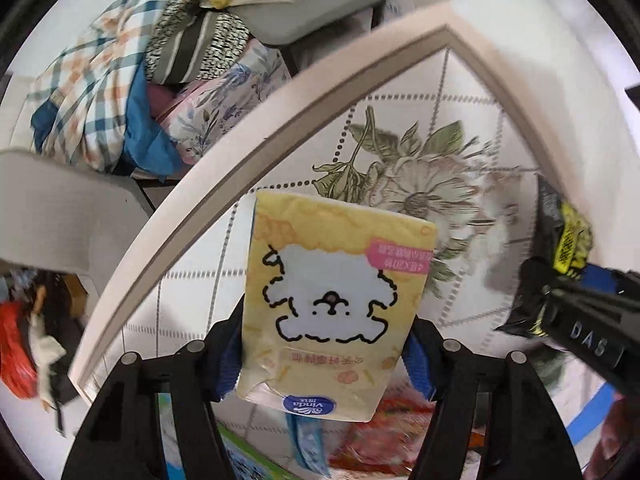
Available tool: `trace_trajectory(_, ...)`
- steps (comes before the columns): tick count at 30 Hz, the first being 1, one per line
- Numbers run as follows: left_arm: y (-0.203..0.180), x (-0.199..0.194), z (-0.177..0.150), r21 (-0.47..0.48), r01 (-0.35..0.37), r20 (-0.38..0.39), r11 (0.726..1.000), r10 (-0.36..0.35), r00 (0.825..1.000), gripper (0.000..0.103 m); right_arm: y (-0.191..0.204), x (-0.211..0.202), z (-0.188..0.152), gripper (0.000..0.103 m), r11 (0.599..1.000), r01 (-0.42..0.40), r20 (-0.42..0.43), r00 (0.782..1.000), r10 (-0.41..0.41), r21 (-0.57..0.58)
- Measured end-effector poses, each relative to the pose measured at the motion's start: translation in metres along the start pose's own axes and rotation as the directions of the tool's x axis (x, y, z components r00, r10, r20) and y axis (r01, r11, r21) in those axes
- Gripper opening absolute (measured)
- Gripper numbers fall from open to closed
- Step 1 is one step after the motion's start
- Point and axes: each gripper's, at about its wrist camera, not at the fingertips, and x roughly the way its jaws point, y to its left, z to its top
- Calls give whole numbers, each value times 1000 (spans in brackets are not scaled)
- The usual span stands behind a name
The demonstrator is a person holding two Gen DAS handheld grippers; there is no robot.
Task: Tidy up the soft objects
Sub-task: 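Grasp the yellow tissue pack with the left tool while the right tool grasps the black wipes pack, then carry both packs into the box and open both tools to release them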
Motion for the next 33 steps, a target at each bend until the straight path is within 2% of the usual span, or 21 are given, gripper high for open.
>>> trace_trajectory(4, 9, -44, -25, -66, 54, 79, 996, -49, 996, 64, 13, -26, -21, 52, 996, -64, 61, 996, 67, -62)
trace_trajectory(7, 18, -80, -53, -136, 96, 155, 986, -75, 985, 64, 11, -48, -43, 52, 988, -98, 97, 989, 110, -115)
trace_trajectory(11, 23, -126, -103, -218, 156, 252, 963, -99, 963, 64, 27, -82, -78, 52, 966, -132, 137, 977, 165, -221)
trace_trajectory(12, 24, -135, -115, -240, 174, 272, 955, -106, 956, 64, 26, -104, -82, 52, 960, -138, 141, 974, 176, -245)
trace_trajectory(15, 35, -159, -161, -307, 231, 314, 923, -131, 940, 64, 41, -127, -117, 52, 930, -166, 148, 963, 224, -328)
trace_trajectory(18, 59, -164, -194, -354, 257, 326, 899, -139, 935, 64, 68, -145, -166, 52, 883, -186, 139, 953, 268, -431)
trace_trajectory(21, 91, -161, -238, -423, 269, 321, 866, -134, 938, 64, 97, -157, -208, 52, 832, -205, 106, 948, 300, -515)
trace_trajectory(25, 149, -142, -285, -515, 286, 297, 808, -144, 944, 64, 140, -162, -271, 52, 766, -204, 71, 948, 309, -610)
trace_trajectory(26, 163, -135, -295, -535, 287, 288, 794, -148, 946, 64, 128, -176, -288, 52, 755, -199, 66, 950, 305, -625)
trace_trajectory(29, 201, -111, -314, -569, 293, 258, 768, -172, 951, 64, 162, -163, -312, 52, 724, -190, 38, 957, 286, -663)
trace_trajectory(33, 232, -77, -312, -588, 290, 219, 755, -196, 956, 64, 222, -135, -325, 52, 698, -142, 34, 972, 232, -701)
